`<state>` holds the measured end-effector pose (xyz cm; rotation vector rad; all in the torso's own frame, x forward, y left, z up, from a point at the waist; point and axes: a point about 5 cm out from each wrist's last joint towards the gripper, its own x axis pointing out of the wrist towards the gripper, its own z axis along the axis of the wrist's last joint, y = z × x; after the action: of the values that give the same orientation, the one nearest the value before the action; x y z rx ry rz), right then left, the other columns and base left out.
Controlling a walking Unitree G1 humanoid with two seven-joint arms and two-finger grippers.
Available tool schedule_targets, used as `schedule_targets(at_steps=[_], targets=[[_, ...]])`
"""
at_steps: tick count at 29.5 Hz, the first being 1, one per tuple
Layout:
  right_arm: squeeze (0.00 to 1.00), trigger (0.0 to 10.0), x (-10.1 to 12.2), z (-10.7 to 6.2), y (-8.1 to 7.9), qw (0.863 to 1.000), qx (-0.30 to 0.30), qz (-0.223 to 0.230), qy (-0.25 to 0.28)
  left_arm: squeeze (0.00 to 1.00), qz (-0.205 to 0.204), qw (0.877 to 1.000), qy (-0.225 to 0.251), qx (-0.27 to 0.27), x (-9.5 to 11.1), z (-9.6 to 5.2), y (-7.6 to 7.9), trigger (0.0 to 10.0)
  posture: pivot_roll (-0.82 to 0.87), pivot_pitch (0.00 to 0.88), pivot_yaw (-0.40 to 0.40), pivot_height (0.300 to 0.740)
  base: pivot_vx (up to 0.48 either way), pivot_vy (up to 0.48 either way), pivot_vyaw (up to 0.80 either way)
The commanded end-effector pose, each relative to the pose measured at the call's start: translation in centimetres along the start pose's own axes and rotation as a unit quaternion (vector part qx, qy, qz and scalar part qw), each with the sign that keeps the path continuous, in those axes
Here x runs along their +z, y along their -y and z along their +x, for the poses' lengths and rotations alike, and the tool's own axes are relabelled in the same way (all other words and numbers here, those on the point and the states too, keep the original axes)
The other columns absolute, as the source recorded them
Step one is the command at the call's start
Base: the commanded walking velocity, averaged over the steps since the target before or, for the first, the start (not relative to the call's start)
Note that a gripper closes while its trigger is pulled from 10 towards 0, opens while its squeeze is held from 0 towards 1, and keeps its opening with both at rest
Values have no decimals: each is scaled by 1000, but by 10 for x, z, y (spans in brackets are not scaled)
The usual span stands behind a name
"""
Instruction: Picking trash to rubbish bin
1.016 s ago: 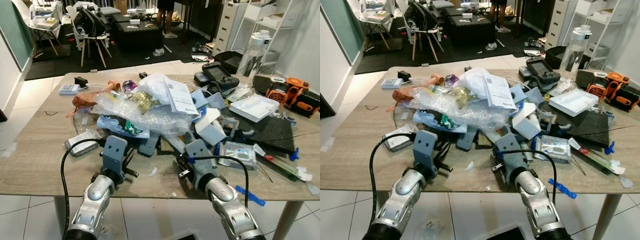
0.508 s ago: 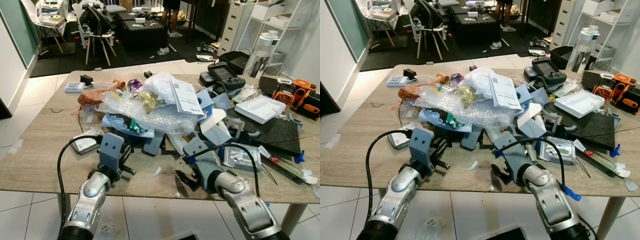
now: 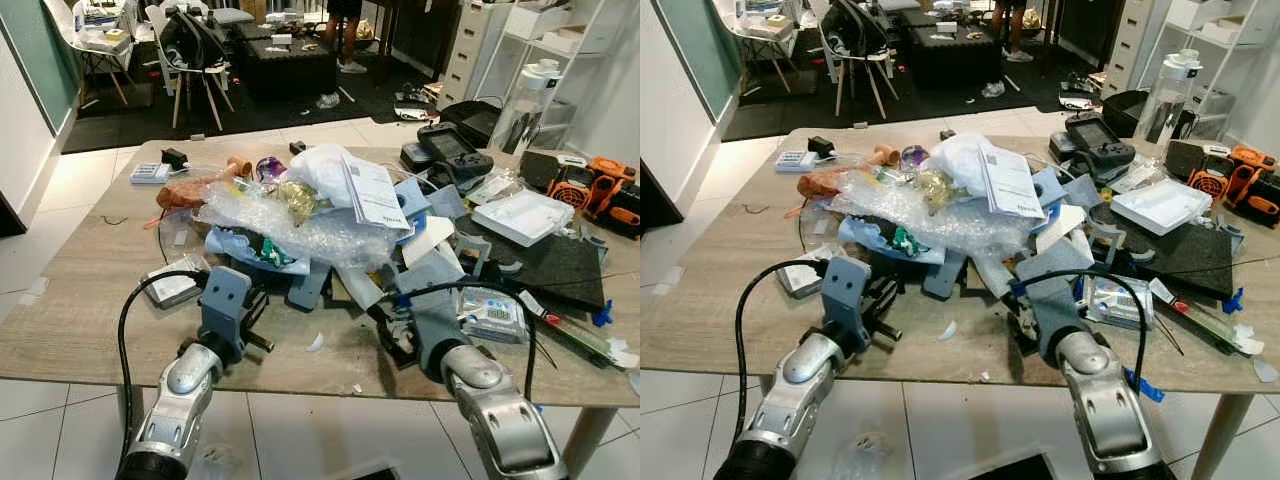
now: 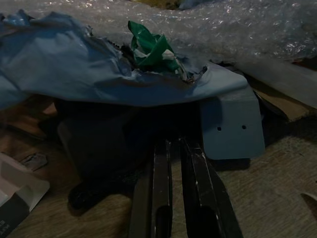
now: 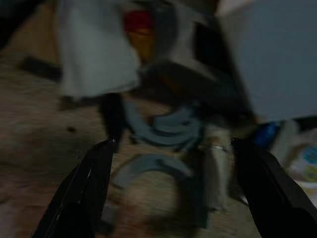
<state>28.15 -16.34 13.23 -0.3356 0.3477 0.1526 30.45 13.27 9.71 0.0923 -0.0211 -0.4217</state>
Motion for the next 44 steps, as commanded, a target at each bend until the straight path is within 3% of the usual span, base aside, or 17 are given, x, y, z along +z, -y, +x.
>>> schedule_targets(at_steps=[1,7,9,10,20,23,29,30,31,32,33,34,44], targets=[[1000,10000,-2,-2,3,1000,-7,-1,-5,0,1,1000,6,-7,2,1,0,10000,-65,66,32,740,0,0,0],[1000,10000,-12,2,10,1000,-24,2,-16,0,0,1000,6,-9,2,2,2,10000,-66,67,36,740,0,0,0],[588,10000,-15,6,12,1000,-23,5,-14,0,0,1000,5,-10,2,2,2,10000,-66,67,37,740,0,0,0],[0,10000,-17,8,12,1000,-18,10,-10,0,1,1000,5,-10,2,2,2,10000,-64,67,38,740,0,0,0],[0,10000,-18,17,1,999,30,13,6,0,6,1000,6,-9,2,2,1,10000,-54,71,33,740,0,0,0],[0,10000,-23,17,-13,997,79,10,-11,0,7,1000,4,-6,2,0,-1,10000,-48,68,32,740,0,0,0],[0,10000,-35,16,-21,994,101,5,-42,0,10,1000,3,-7,1,0,-1,10000,-48,69,32,740,0,0,0],[0,5882,-37,15,-21,994,101,7,-48,0,10,1000,3,-8,1,0,-1,10000,-48,69,32,740,0,0,0],[0,5882,-37,15,-21,994,101,7,-48,0,10,1000,3,-8,1,0,-1,10000,-48,69,32,740,0,0,0],[0,5137,-38,15,-21,994,101,8,-51,0,10,1000,3,-8,1,0,-1,10000,-48,67,33,740,0,0,0],[0,3765,-38,15,-21,994,98,11,-52,0,10,1000,3,-8,1,0,-1,10000,-48,67,33,740,0,0,0],[0,0,-39,15,-19,994,93,15,-53,0,10,1000,3,-9,1,0,-1,10000,-50,65,34,740,0,0,0],[0,0,-38,14,-14,995,79,25,-48,0,7,1000,4,-13,0,1,4,10000,-57,53,35,740,0,0,0]])
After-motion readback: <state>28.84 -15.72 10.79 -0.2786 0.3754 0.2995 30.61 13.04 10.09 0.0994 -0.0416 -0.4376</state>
